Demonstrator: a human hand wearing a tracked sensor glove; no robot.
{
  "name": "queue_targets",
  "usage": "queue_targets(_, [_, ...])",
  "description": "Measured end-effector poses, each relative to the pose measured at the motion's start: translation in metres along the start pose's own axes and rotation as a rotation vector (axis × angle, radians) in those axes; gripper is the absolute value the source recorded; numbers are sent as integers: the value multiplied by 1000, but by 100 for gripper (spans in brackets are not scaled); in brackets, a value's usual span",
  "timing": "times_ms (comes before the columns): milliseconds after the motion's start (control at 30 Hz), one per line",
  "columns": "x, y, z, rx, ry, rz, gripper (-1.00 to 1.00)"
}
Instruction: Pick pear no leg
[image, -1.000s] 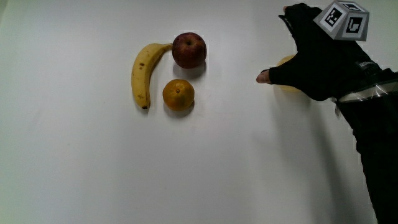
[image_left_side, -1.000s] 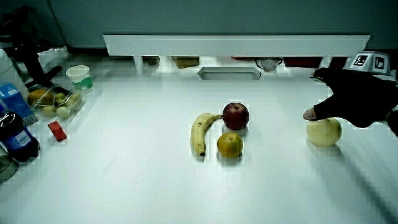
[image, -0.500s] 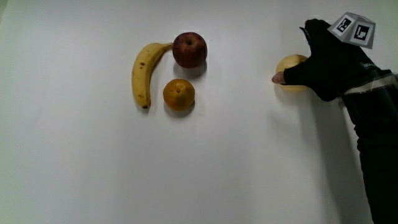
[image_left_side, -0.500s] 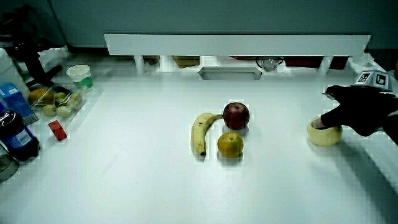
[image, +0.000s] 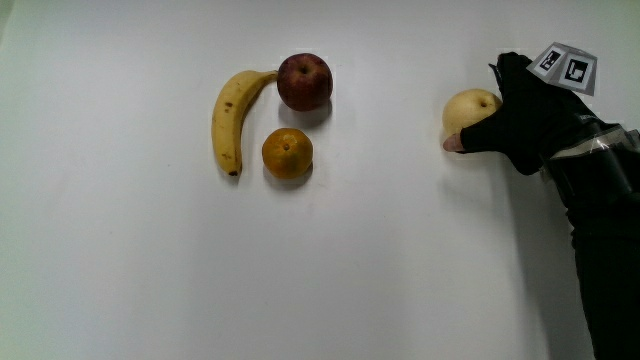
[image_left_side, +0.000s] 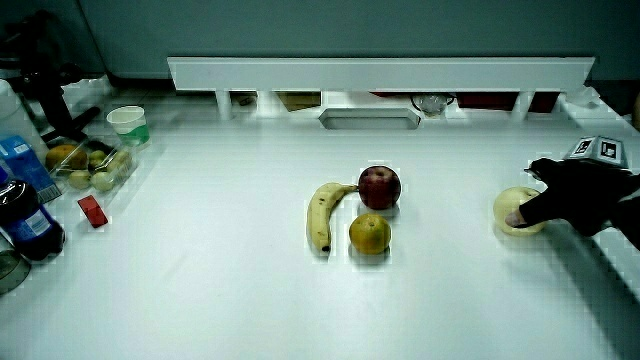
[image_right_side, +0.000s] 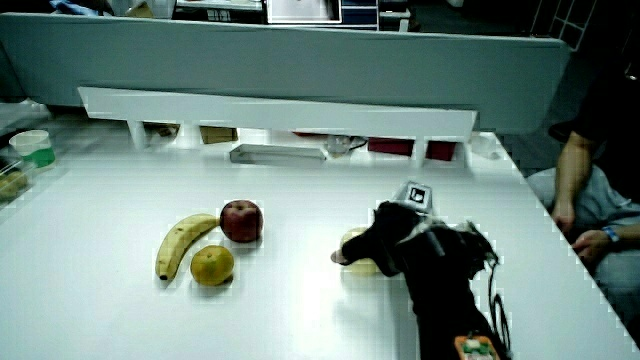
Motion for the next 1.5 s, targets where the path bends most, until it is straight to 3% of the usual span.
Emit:
queue_targets(300, [3, 8, -9, -28, -19, -36, 0])
queue_targets(400, [3, 8, -9, -16, -23, -21, 0])
queue_targets(533, [1, 7, -9, 5, -21, -3, 17])
queue_targets(600, [3, 10, -10, 9, -31, -25, 26])
queue_targets(767, [0, 6, -9, 48, -5, 15, 48])
queue_targets(900, [3, 9, -9, 61, -8, -1, 65])
queue_targets(1167, [1, 4, -8, 133, -22, 28, 100])
queue_targets(1267, [2, 5, -9, 163, -23, 46, 100])
queue_targets(1500, [-4, -2, -5, 160, -50, 60, 100])
